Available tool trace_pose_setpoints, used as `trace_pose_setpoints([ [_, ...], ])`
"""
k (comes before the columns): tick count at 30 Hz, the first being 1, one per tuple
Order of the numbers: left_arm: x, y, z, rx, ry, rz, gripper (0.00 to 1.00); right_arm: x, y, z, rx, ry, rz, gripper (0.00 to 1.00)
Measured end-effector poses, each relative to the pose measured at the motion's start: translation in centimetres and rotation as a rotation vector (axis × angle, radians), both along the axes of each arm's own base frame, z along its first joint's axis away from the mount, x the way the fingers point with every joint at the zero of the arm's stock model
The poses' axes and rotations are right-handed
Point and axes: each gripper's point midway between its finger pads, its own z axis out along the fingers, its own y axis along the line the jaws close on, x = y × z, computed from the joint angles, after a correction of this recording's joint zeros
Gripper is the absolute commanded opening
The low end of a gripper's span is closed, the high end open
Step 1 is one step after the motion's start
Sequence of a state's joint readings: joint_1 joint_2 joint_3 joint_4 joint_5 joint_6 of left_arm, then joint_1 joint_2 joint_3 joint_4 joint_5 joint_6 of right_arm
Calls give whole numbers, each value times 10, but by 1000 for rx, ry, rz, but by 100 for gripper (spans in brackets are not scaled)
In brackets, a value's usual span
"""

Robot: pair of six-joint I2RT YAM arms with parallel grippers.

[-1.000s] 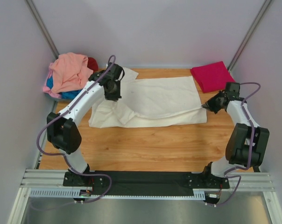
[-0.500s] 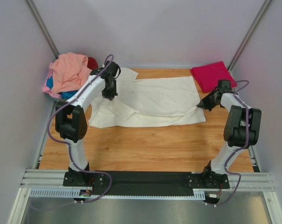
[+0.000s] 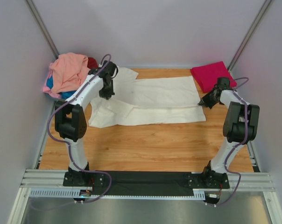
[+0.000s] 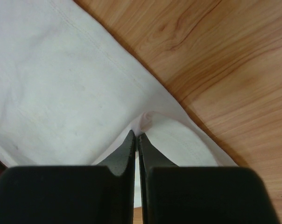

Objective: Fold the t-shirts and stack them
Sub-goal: Fold the tshirt

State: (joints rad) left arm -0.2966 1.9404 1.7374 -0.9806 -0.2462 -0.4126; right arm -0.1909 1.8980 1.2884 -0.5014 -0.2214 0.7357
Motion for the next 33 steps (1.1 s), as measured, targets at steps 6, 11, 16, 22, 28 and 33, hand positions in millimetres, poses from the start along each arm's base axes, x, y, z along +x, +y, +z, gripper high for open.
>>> trace_pose_setpoints([
  [6, 4, 6, 2, -7, -5, 16, 1, 6, -2, 1, -5, -6, 2, 1],
  [11, 24, 4, -1, -17, -14, 24, 14, 10, -2, -10, 1, 15, 7, 24],
  [16, 48, 9, -32, -7, 42, 48, 43, 20, -2, -11, 4, 18, 26, 77],
  [22, 31, 29, -63, 12, 127, 98, 86, 35, -15, 17, -81, -51, 42, 90],
  [28, -50, 39, -20, -56, 12, 151, 88, -12, -23, 54, -177, -112, 6, 93],
  [33, -88, 41, -8, -155, -144, 211, 91, -60, -18, 41, -157, -120, -39, 84],
])
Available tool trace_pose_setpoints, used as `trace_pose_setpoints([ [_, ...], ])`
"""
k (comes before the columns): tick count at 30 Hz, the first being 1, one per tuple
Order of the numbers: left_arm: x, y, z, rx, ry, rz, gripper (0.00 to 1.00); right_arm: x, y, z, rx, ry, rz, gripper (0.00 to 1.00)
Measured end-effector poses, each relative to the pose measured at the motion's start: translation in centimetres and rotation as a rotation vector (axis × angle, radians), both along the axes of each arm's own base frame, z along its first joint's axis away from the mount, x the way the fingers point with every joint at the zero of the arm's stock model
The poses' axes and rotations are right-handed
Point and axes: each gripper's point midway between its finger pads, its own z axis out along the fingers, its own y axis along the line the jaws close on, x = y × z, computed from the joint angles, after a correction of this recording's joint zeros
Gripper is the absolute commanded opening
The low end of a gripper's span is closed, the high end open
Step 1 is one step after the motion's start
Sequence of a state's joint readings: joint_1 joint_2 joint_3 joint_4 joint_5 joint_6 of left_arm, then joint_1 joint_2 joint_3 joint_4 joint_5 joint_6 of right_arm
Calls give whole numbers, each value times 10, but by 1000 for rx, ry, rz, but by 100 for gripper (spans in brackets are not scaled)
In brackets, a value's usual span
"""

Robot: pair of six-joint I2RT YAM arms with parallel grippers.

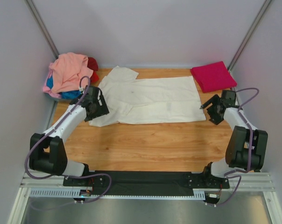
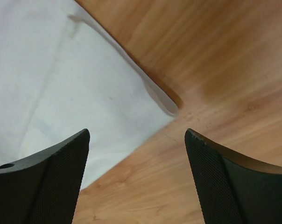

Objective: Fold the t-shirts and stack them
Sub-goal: Fold the tshirt

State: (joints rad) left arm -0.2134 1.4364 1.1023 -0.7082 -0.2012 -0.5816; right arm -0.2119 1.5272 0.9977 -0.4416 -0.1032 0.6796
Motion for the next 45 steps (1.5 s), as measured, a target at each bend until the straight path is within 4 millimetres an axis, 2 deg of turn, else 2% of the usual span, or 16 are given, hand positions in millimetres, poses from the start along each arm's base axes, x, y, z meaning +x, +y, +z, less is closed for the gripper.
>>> trace_pose_setpoints([
  [4, -25, 0, -46, -47, 52, 50, 92, -44, 10, -43, 37, 90, -28, 78],
  [6, -36, 1, -67, -62, 93, 72, 92, -54, 13, -53, 51, 121, -28, 75],
  [9, -38, 3, -77, -72, 92, 97, 93, -46, 14, -53, 59, 100, -23, 73],
  [13, -23, 5, -75, -83, 24, 119, 93, -32, 14, -58, 81, 82, -24, 65],
  [16, -19, 8, -75, -80, -2, 135, 94, -22, 13, -61, 97, 72, -24, 52],
  [18, -18, 10, -76, -78, -12, 151, 95, -17, 14, -63, 111, 62, -18, 33],
  [19, -17, 12, -78, -78, -18, 160, 95, -15, 14, -64, 118, 58, -21, 17],
  [20, -17, 13, -79, -79, -21, 167, 95, -14, 14, -66, 124, 57, -17, 10],
  [22, -17, 16, -82, -79, -27, 184, 95, -13, 16, -71, 145, 64, -20, 2],
  [26, -19, 21, -86, -72, -34, 218, 90, -10, 17, -72, 174, 53, -12, 1],
  [31, -10, 25, -88, -59, -62, 254, 74, -10, 16, -72, 177, 52, -10, 0],
  [35, -5, 30, -94, -30, -53, 278, 11, -13, 12, -70, 186, 50, -16, 0],
  [36, -2, 30, -94, -29, -55, 283, 5, -14, 10, -69, 190, 48, -19, 0],
  [37, 3, 30, -92, -29, -61, 283, 0, -17, 7, -68, 192, 45, -27, 0],
  [41, 9, 27, -87, -40, -72, 272, 0, -31, -8, -61, 202, 38, -72, 0],
  [45, 3, 23, -81, -65, -71, 262, 0, -43, -17, -56, 203, 38, -100, 0],
])
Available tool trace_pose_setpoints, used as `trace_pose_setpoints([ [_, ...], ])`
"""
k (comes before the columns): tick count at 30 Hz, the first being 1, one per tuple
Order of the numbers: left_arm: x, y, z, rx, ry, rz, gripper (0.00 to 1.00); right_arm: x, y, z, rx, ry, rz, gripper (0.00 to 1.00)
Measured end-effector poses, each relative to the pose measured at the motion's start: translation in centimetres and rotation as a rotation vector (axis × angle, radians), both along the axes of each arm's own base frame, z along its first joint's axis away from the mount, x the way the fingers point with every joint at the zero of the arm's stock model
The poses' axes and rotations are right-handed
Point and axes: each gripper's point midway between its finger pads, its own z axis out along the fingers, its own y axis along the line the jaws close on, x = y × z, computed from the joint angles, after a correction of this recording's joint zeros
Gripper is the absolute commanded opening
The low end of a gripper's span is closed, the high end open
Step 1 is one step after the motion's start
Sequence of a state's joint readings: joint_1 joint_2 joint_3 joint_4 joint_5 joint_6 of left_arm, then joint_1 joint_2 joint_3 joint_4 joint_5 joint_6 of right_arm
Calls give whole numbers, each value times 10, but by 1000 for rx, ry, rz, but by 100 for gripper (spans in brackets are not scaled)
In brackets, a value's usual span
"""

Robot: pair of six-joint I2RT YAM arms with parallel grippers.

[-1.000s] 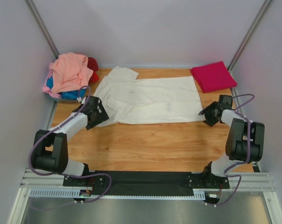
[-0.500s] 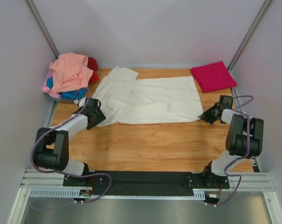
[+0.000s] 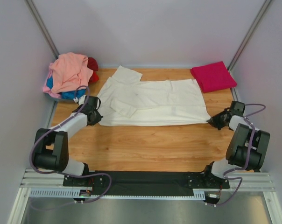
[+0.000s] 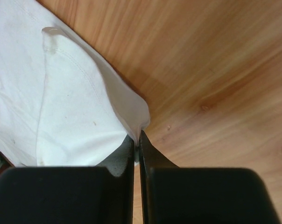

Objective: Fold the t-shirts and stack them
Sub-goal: Fold the tshirt

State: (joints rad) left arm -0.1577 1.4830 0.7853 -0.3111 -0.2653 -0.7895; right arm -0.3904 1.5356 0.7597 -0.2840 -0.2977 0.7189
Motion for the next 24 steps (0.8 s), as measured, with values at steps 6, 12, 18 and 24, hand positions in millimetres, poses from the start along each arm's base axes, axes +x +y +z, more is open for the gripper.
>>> trace_pose_setpoints([
  [6, -32, -3, 15, -49, -30, -8, 0, -26, -2, 0, -13, 22, -21, 0],
  [12, -75, -4, 15, -88, -11, -16, 36, -52, -2, 0, -34, 45, -52, 28],
  [18, -97, -8, 46, -129, -39, -54, 92, -44, 3, 45, -50, -68, -14, 98],
  [24, -101, -15, 128, -143, -239, -169, 95, 6, 74, 196, -226, -419, 267, 94],
])
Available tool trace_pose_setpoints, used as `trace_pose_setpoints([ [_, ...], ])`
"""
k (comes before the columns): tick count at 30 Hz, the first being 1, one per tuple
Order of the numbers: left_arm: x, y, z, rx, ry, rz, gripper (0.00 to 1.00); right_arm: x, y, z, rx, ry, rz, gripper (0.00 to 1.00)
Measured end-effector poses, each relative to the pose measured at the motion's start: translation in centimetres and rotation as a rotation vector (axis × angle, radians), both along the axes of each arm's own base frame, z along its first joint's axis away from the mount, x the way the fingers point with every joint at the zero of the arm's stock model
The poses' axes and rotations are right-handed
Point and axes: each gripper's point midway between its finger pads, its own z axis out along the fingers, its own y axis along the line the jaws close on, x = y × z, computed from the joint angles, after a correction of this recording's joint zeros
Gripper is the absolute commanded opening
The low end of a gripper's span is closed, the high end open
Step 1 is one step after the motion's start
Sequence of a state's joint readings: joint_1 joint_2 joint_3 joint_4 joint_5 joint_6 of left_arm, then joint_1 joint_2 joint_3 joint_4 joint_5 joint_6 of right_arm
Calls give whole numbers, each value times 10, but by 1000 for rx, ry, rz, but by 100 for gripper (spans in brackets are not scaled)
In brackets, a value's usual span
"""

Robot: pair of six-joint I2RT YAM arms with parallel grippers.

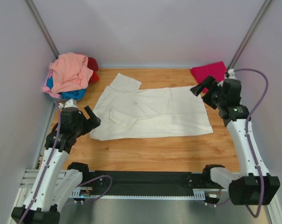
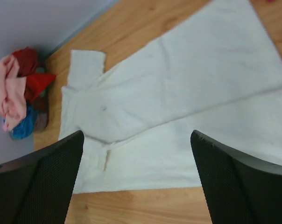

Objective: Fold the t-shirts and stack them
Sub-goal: Fold the tshirt

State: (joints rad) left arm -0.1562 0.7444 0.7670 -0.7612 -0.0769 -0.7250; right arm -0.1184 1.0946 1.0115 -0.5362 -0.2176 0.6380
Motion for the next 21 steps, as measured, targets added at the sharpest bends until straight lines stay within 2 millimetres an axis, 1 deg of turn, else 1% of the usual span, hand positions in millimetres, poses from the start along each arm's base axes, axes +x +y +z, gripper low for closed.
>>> trace_pose_setpoints([
  [1, -3, -3, 8, -4, -19, -26, 95, 5, 28, 28, -29, -69, 82, 92],
  [2, -8, -5, 17, -6, -34, -54, 95, 5, 63, 48, -49, -109, 183, 90],
  [3, -12, -7, 24, -5, -43, -79, 95, 2, 99, 63, -71, -130, 281, 84],
  [4, -16, -7, 30, 4, -44, -102, 95, 3, 129, 73, -97, -147, 359, 82],
  [5, -19, -7, 33, 19, -43, -119, 95, 3, 158, 79, -119, -153, 429, 80],
  [6, -22, -5, 36, 43, -33, -135, 96, 3, 188, 82, -143, -155, 499, 75],
  [7, -25, -2, 40, 68, -29, -146, 96, 6, 218, 70, -183, -127, 567, 71],
  [8, -28, 2, 45, 94, -29, -151, 96, 6, 242, 60, -223, -99, 623, 67],
  [9, -29, 5, 49, 118, -33, -155, 96, 11, 267, 43, -267, -63, 675, 60],
  [10, -29, 8, 52, 135, -42, -155, 96, 14, 284, 27, -302, -35, 708, 57],
  [11, -29, 10, 55, 151, -54, -155, 96, 11, 304, -1, -355, 23, 764, 54],
  [12, -31, 12, 55, 161, -62, -154, 95, 9, 319, -26, -410, 78, 812, 53],
  [15, -36, 17, 56, 182, -82, -142, 95, -5, 354, -91, -540, 203, 942, 53],
  [17, -39, 21, 58, 193, -93, -128, 95, -18, 367, -120, -620, 266, 1018, 53],
  [18, -40, 22, 59, 198, -99, -122, 95, -23, 374, -129, -650, 280, 1051, 55],
  [21, -44, 27, 62, 210, -115, -101, 95, -30, 399, -140, -700, 258, 1128, 59],
])
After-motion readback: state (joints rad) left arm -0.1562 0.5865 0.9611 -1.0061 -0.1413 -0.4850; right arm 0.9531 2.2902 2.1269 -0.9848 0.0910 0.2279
